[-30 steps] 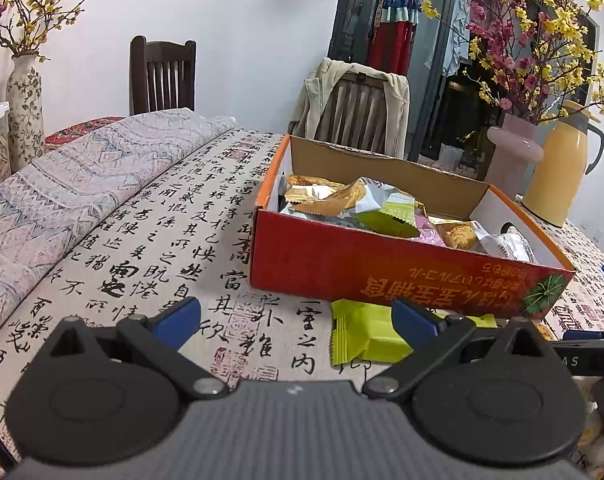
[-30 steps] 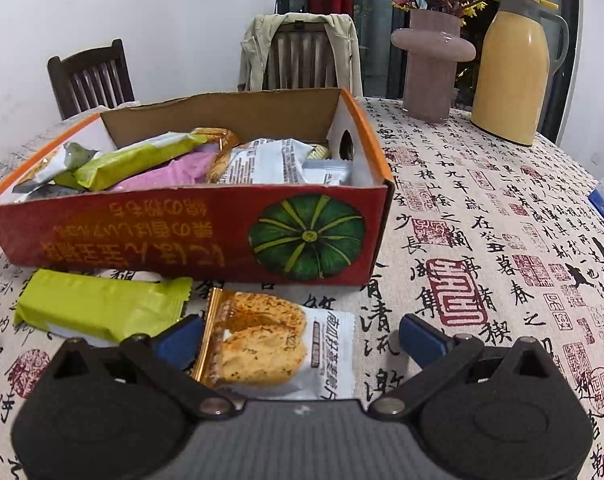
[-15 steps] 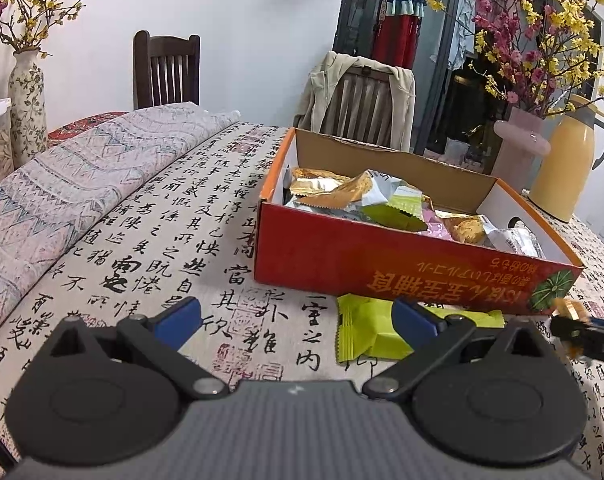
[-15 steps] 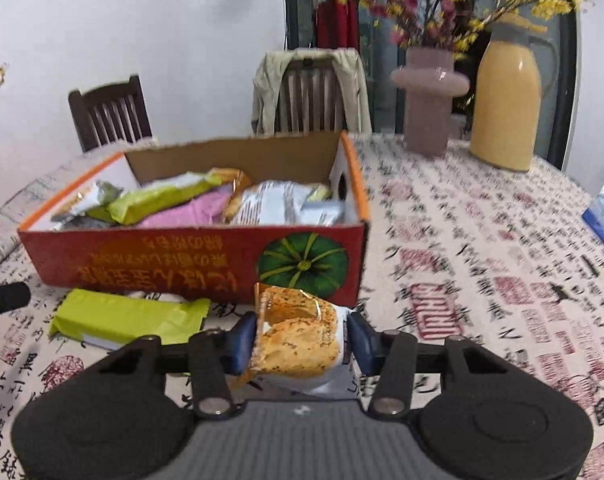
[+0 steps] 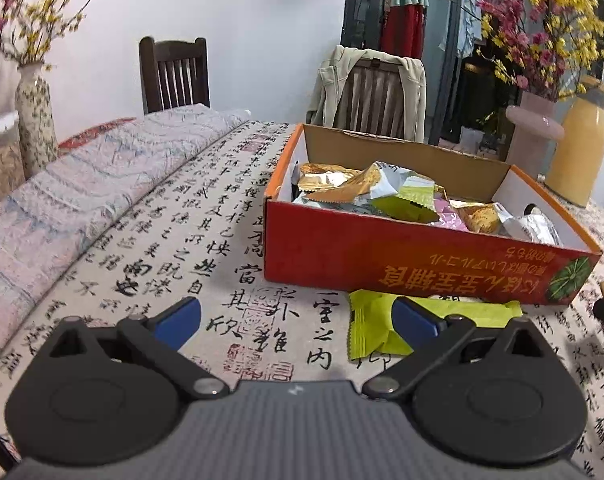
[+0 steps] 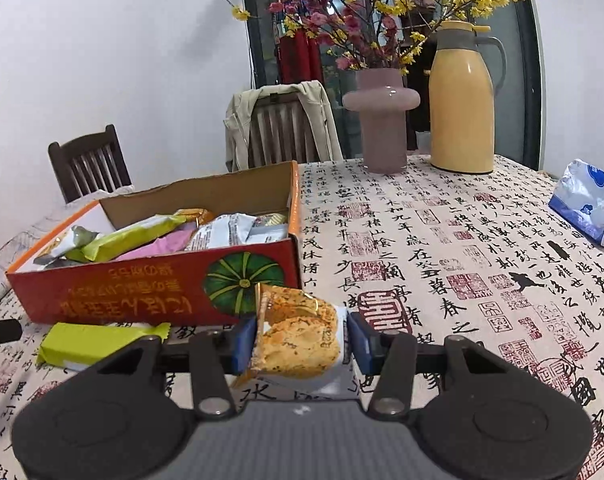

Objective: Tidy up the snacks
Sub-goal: 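Grasp the lime-green bar with the left gripper while the right holds its biscuit packet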

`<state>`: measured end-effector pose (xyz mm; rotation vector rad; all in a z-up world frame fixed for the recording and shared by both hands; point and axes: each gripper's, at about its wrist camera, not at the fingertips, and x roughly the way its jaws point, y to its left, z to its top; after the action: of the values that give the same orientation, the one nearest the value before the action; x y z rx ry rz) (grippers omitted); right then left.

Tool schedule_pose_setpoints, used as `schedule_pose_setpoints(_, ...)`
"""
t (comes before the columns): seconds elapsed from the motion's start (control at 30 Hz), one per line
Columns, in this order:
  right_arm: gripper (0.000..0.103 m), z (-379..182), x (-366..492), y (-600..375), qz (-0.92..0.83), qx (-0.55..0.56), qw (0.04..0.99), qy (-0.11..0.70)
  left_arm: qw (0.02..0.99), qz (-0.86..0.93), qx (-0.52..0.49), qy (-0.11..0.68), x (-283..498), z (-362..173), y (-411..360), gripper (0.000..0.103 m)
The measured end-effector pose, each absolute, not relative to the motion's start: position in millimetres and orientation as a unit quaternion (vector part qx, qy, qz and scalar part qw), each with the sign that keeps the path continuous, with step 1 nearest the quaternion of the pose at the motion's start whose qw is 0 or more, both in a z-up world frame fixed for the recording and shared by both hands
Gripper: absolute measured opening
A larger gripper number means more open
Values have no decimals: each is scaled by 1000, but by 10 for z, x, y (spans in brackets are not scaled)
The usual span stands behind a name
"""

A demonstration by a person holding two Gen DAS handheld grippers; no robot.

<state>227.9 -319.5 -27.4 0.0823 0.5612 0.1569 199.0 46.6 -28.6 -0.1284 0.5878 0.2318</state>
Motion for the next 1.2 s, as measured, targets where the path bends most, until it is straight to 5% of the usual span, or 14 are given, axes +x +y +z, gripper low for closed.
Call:
schedule_pose_setpoints(0.37,48,-314,2229,-3240,85,59,958,268,950,120,11,287,2251,1,115,100)
schedule_pose_setpoints(0.47,48,-313,2219,-3235,85,57,959,266,945,118,19,305,2440,-27,42,88)
schedule_pose_setpoints(0.63,48,-309,2206,-3246,89,64,958,264,934,102,22,342,2641,-159,-40,50)
schedule_pose_setpoints(0.7,48,-304,2193,-3248,92,65,959,261,930,95,23,355,2681,-213,-58,42)
schedule_pose_setpoints(1.2,48,-297,2164,-3242,99,67,959,256,920,72,51,383,2631,-384,-134,27)
